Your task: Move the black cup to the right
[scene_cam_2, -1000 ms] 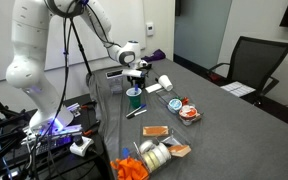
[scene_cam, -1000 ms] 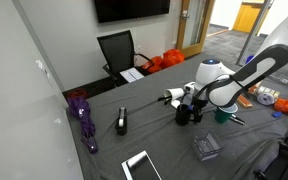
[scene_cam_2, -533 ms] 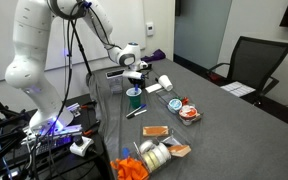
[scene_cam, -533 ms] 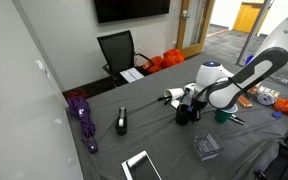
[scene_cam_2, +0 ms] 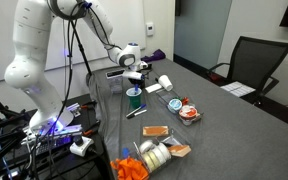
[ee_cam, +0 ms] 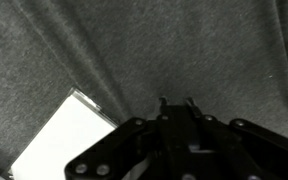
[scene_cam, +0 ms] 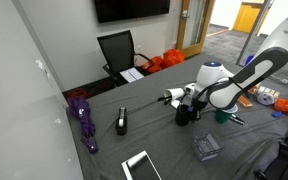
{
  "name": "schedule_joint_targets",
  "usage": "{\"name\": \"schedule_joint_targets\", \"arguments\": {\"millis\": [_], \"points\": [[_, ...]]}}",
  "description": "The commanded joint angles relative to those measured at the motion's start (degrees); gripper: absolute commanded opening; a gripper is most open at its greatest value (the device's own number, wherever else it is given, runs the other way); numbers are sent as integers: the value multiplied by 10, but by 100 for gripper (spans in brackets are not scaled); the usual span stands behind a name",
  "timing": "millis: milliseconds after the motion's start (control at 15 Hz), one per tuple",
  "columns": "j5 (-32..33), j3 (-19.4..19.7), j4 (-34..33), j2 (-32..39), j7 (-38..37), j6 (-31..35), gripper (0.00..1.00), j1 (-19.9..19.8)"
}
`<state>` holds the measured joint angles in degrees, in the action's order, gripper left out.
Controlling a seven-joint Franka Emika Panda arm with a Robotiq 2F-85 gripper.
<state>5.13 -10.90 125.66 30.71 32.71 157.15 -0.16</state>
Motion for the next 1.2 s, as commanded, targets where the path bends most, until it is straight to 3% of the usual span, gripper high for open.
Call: {"name": "schedule_joint_targets", "arguments": {"millis": [0,467,1133], "points": [[7,-21,27,-24,13,6,5,-20],[9,-26,80,-80,10,5,5,-18],[-21,-30,198,-226,59,4,5,-21]]}}
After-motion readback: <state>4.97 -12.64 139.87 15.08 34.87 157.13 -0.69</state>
